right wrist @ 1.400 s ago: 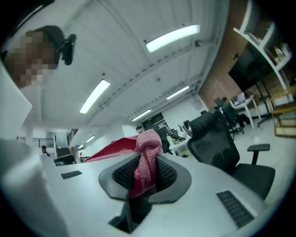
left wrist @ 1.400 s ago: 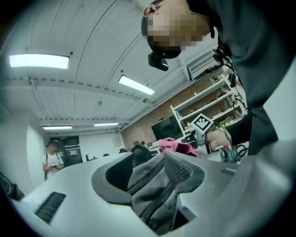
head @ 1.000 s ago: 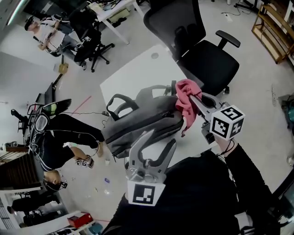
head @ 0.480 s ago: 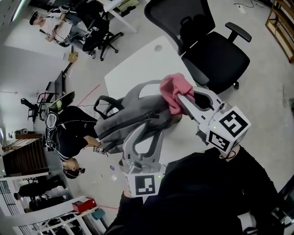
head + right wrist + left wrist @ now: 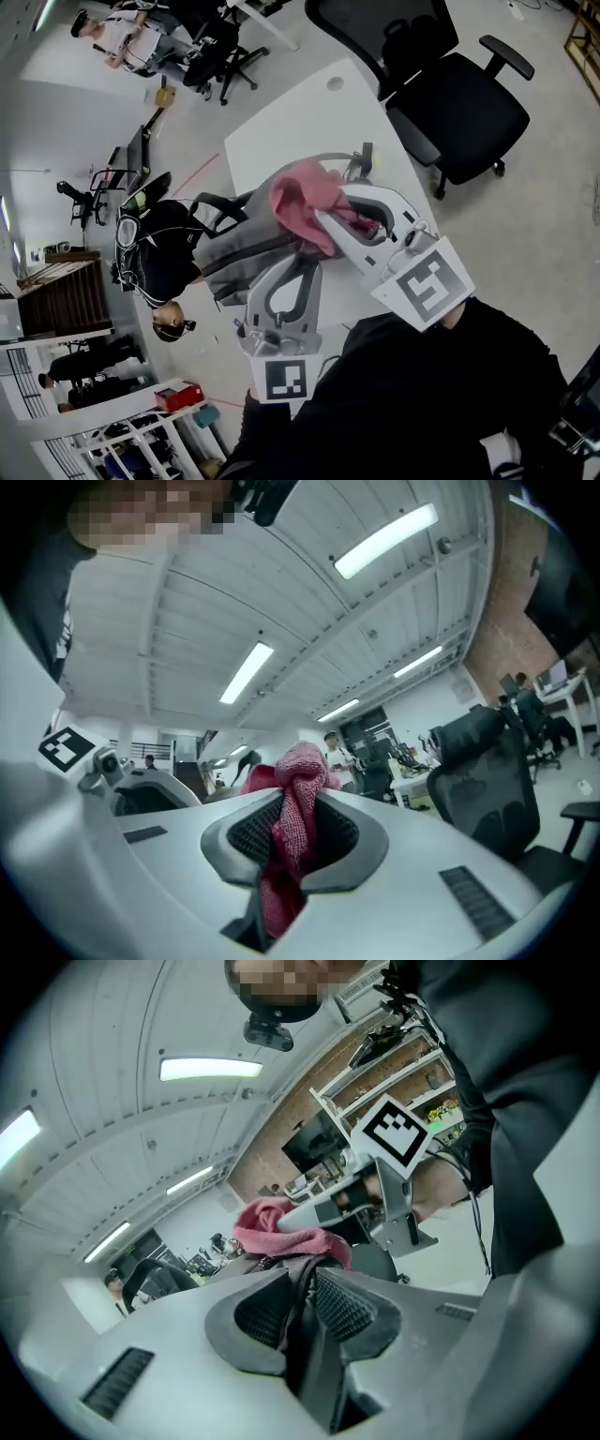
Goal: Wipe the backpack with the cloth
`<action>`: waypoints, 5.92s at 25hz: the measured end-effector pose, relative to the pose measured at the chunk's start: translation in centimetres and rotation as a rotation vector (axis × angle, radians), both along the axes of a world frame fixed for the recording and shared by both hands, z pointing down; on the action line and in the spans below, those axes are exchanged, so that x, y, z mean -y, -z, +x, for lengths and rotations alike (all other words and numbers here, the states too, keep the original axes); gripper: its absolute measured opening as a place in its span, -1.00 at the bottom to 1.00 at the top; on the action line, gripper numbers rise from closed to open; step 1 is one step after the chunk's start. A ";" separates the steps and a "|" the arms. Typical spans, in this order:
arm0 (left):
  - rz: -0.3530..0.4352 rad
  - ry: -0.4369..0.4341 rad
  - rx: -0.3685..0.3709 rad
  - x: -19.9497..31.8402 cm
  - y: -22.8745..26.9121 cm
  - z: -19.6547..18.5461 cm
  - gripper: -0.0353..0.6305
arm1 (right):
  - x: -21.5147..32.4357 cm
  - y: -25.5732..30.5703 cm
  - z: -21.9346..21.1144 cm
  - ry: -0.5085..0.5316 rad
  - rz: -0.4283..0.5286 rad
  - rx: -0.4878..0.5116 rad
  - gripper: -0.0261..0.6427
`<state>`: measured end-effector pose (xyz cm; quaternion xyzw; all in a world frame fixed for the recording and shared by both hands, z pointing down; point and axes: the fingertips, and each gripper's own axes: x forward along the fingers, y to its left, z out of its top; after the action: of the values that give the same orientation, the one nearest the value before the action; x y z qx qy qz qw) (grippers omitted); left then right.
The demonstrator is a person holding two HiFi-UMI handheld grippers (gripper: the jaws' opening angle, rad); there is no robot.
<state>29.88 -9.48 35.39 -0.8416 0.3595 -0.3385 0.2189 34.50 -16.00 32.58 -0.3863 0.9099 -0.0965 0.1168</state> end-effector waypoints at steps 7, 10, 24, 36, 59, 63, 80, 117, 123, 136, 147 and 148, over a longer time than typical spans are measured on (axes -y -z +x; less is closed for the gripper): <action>0.003 -0.020 0.035 0.4 -0.6 -0.8 -0.59 | 3.4 -11.9 2.0 -0.080 -0.288 0.066 -0.73; -0.006 0.002 0.041 0.4 -0.5 -1.2 -0.59 | 3.8 -16.4 1.2 -0.073 -0.360 0.057 -0.74; -0.010 0.033 -0.035 0.4 0.7 1.3 -0.59 | 2.2 -17.6 2.6 -0.010 -0.442 0.008 -0.74; -0.021 0.048 -0.017 0.7 -0.4 -0.6 -0.59 | -5.2 3.3 -1.8 0.161 0.103 0.172 -0.75; -0.007 0.043 -0.040 0.9 -0.5 -0.3 -0.59 | 7.1 -34.3 0.8 -0.047 -0.711 -0.060 -0.75; -0.006 0.042 -0.044 1.0 -0.6 -0.4 -0.59 | 7.2 -30.7 0.2 -0.029 -0.642 0.025 -0.75; -0.011 0.059 -0.059 1.5 -0.7 -0.5 -0.59 | -2.9 -2.5 -0.7 0.093 -0.020 0.267 -0.77; -0.015 0.056 -0.069 1.5 -0.7 -0.3 -0.59 | 1.9 -35.0 -0.3 -0.088 -0.847 -0.178 -0.77; -0.005 0.052 -0.071 1.6 -0.7 -0.3 -0.59 | 1.2 -31.4 -1.7 -0.020 -0.791 0.025 -0.77; 0.007 0.052 -0.060 1.6 -0.7 -0.4 -0.59 | -3.5 -0.7 -0.5 0.046 -0.078 0.213 -0.77; 0.008 0.054 -0.066 1.7 -0.7 -0.4 -0.58 | -1.9 -26.5 0.7 -0.062 -0.691 0.085 -0.77; 0.007 0.055 -0.064 1.7 -0.7 -0.4 -0.58 | -2.1 -28.7 0.4 -0.058 -0.745 0.069 -0.77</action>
<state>29.51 -11.19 36.09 -0.8409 0.3905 -0.3161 0.2009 34.92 -13.86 61.25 -0.4246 0.7966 -0.4303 0.0016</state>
